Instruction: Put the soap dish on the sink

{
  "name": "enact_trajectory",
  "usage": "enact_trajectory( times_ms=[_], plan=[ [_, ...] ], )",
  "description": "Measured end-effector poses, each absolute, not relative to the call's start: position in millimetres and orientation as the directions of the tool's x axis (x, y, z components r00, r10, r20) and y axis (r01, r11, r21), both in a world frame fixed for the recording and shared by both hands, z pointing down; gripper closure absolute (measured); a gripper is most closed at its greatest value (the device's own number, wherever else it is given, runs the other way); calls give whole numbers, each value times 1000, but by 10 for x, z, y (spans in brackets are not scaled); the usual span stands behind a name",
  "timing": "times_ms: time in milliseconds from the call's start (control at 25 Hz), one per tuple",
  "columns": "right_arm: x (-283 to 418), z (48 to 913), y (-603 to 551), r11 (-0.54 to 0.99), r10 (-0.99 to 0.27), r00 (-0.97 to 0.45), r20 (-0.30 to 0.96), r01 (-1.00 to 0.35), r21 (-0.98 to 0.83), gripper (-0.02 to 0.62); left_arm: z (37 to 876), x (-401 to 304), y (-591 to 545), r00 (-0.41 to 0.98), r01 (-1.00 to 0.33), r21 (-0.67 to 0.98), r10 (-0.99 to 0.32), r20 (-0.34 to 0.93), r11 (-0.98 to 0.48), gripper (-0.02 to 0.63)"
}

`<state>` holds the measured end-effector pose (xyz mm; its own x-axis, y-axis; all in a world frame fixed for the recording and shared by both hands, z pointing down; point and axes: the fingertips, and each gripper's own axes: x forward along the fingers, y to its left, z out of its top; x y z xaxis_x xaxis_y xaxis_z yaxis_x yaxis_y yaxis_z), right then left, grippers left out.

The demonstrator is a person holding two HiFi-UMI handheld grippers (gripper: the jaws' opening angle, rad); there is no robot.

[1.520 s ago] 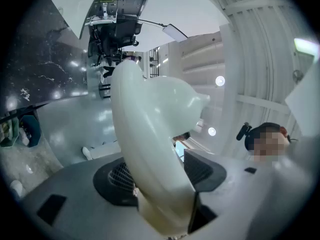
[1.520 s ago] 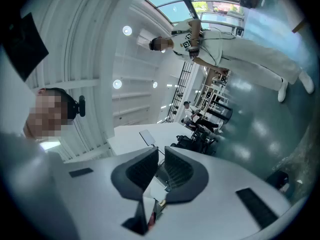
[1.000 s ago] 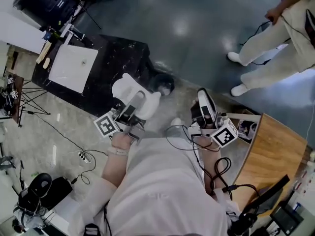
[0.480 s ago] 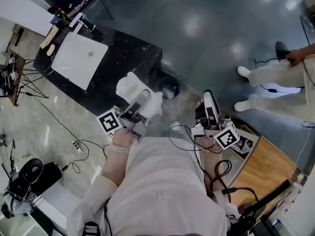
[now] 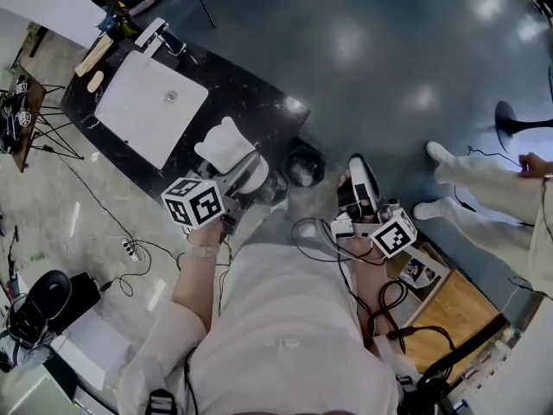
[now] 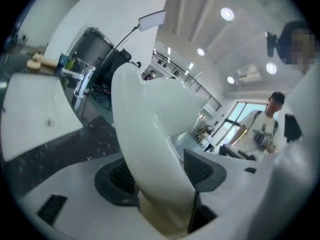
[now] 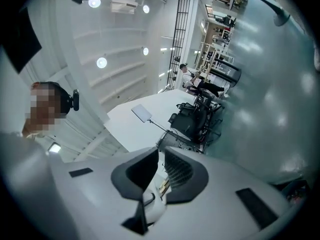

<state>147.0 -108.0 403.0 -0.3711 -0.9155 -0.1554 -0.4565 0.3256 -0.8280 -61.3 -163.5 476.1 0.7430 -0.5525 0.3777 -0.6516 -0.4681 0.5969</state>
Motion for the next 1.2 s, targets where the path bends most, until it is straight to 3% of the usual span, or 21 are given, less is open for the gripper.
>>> enact_trajectory(
  times_ms=[200,480,760,1000,1200],
  plan=[
    [1216,4162,-1583,337,-893,-432,-128,-450,-827,541,5077,-976,-2166,538,-824,221,-596,596,-522,328],
    [902,4442,-2145,329,-871,-484,-90,-436,-837,541,5447,-1349,-2926,285,-800,-223,-680,676,-557,333],
    [701,4687,-2432,312,-853,-520,-54,-423,-851,541,5954,-1316,-3282,148,-593,-473,-666,732,-652,368],
    [641,4813,-2529,296,-849,-527,-40,-412,-862,541,6102,-1281,-3525,14,-242,-751,-777,630,-614,370],
    [605,4872,-2558,284,-850,-525,-35,-402,-870,541,6132,-1233,-3649,-31,-95,-821,-823,567,-563,370]
  ],
)
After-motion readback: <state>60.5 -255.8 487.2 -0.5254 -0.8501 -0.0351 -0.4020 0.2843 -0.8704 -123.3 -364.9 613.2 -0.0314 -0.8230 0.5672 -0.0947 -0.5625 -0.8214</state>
